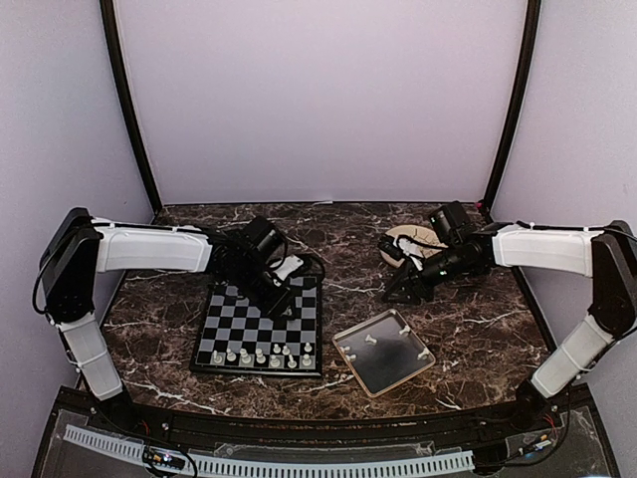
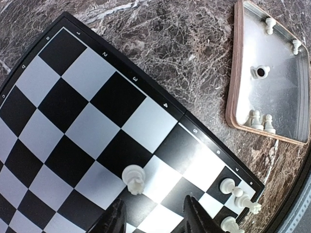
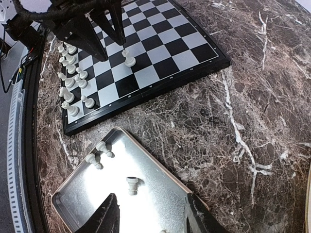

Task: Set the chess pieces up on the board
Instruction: Pick up the rook from the chessboard.

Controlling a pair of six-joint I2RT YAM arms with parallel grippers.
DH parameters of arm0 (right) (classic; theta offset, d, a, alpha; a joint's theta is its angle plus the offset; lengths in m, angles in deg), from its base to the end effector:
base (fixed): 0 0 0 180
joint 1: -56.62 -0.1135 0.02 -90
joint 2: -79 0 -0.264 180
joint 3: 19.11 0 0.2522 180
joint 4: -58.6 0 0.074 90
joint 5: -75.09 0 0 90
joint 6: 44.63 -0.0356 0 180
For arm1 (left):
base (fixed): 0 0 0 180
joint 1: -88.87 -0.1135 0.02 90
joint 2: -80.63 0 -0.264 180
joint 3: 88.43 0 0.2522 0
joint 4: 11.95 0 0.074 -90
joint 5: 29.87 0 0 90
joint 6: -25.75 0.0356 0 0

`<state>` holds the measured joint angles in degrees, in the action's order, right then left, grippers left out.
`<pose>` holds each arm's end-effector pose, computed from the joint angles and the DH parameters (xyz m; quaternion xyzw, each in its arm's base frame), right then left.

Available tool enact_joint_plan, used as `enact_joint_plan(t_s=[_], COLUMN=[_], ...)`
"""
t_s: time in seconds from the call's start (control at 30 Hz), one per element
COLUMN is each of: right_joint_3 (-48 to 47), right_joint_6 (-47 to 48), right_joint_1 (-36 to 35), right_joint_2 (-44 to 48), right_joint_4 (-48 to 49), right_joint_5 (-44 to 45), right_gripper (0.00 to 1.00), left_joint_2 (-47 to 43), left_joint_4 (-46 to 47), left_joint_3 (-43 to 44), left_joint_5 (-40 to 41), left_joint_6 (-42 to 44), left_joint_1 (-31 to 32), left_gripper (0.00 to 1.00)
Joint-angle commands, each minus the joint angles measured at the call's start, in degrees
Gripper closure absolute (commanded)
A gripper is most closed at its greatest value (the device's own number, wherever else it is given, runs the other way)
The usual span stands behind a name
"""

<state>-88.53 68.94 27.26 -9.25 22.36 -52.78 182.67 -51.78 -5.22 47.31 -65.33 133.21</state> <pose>0.2587 0.1706 0.2123 -0.4893 0.7643 0.3235 0.2679 0.2593 -0.2645 0.1974 0.3807 0.8783 -0.2028 0.2061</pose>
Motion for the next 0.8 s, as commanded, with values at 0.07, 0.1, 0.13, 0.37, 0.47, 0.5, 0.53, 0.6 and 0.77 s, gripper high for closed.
enact_joint_plan(t_s=[0.07,0.1,0.13,0.37,0.47,0.5,0.53,0.6,0.77], right_joint_3=[0.7,0.8,0.8,0.6,0.6,0.6,0.6,0.6,0.6], right_joint_6=[0.8,0.8,0.8,1.0,1.0,1.0,1.0,1.1,1.1], right_joint_1=[0.7,0.7,0.8,0.7,0.7,0.7,0.7,0.7,0.7], right_joint_2=[0.8,0.7,0.6,-0.1,-0.4,-0.5,-0.5,-0.5,-0.6], right_joint_4=[4.2,4.3,4.3,4.3,4.3,4.2,4.2,4.2,4.1], right_joint_5=[-3.3,-3.4,-3.6,-3.9,-4.2,-4.3,-4.2,-4.2,-4.2], right_gripper=[0.54,0.54,0.54,0.54,0.54,0.54,0.54,0.54,0.55], left_joint_2=[2.4,2.8,3.2,5.3,6.6,7.1,7.4,7.8,7.8], left_joint_4=[-3.8,-3.7,-3.6,-3.0,-2.6,-2.6,-2.6,-2.5,-3.5], left_joint_3=[3.4,3.6,3.9,5.4,6.4,6.8,7.2,7.7,8.3], left_joint_5=[0.9,1.2,1.3,3.7,3.4,3.3,3.2,3.0,2.7], left_joint_6=[1.0,0.9,0.9,0.2,0.2,0.3,0.3,0.4,0.7], left_joint_1=[0.4,0.5,0.5,0.6,0.6,0.6,0.6,0.6,0.6], left_gripper=[0.57,0.57,0.58,0.63,0.69,0.71,0.72,0.76,0.85])
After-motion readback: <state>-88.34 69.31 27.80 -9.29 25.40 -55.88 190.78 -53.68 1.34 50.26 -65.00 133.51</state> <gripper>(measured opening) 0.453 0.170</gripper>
